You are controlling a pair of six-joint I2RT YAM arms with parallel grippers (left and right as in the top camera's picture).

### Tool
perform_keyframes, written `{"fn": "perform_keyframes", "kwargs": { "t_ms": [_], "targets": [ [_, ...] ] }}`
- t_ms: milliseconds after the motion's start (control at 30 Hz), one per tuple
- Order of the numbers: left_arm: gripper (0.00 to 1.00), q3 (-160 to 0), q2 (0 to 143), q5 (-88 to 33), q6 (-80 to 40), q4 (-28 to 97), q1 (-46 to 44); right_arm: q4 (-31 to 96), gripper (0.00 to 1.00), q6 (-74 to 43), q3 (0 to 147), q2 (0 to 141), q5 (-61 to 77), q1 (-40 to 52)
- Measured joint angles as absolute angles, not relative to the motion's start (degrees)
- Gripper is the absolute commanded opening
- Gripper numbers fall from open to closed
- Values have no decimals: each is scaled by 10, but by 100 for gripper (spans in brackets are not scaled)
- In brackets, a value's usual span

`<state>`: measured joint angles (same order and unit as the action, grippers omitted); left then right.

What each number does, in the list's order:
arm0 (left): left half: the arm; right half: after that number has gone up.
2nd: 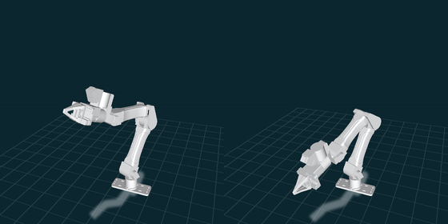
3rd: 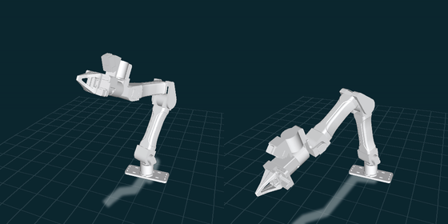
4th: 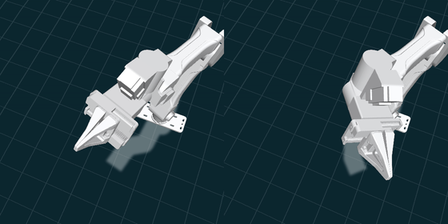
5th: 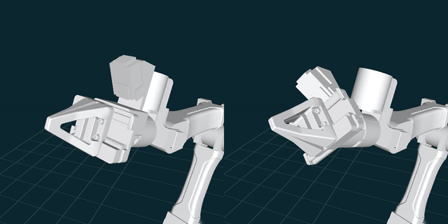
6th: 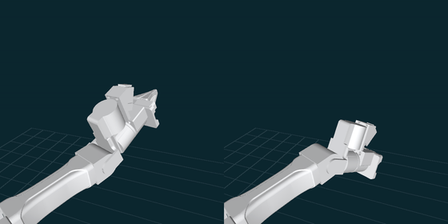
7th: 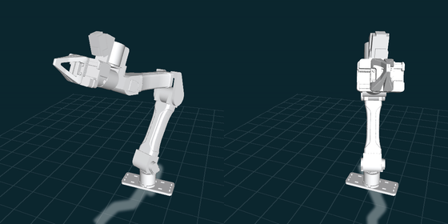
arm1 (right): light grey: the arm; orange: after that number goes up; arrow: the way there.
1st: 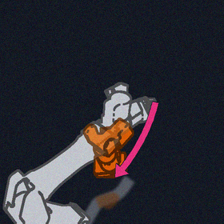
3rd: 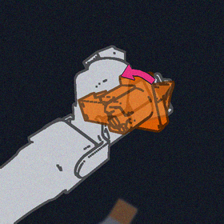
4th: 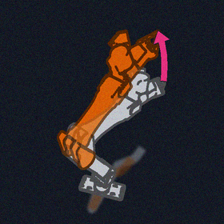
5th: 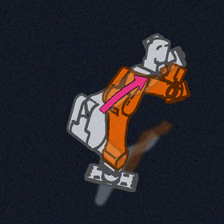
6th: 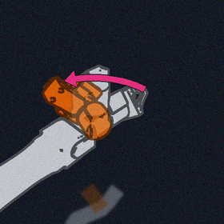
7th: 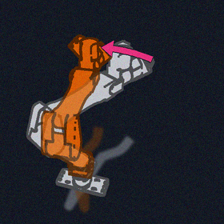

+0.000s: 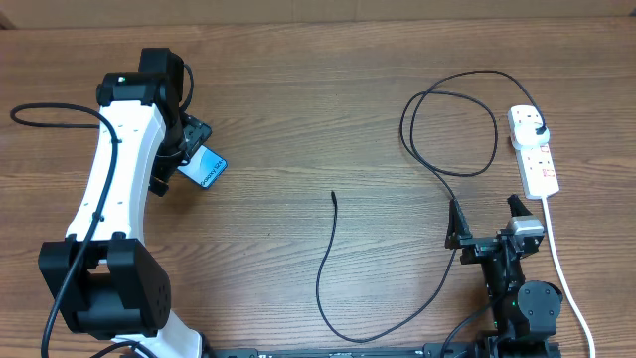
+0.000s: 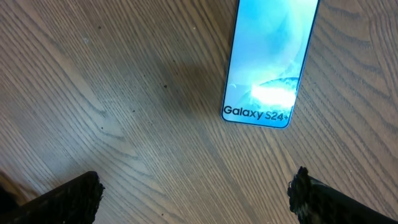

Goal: Plug charger to phone and switch on socket
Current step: 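Lower the left gripper onto the phone and close on it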

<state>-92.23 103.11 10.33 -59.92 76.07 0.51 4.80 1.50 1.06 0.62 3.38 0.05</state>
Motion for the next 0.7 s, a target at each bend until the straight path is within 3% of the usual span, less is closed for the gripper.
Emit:
{"fn": "perform_keyframes", "kwargs": {
  "t_ms": [433,700],
  "targets": [
    [100,-926,1037,103,-596,752,5,48,100,15,11,6,34,1],
    [100,-978,1116,92,-596,760,5,48,100,15,11,6,34,1]
  ]
}}
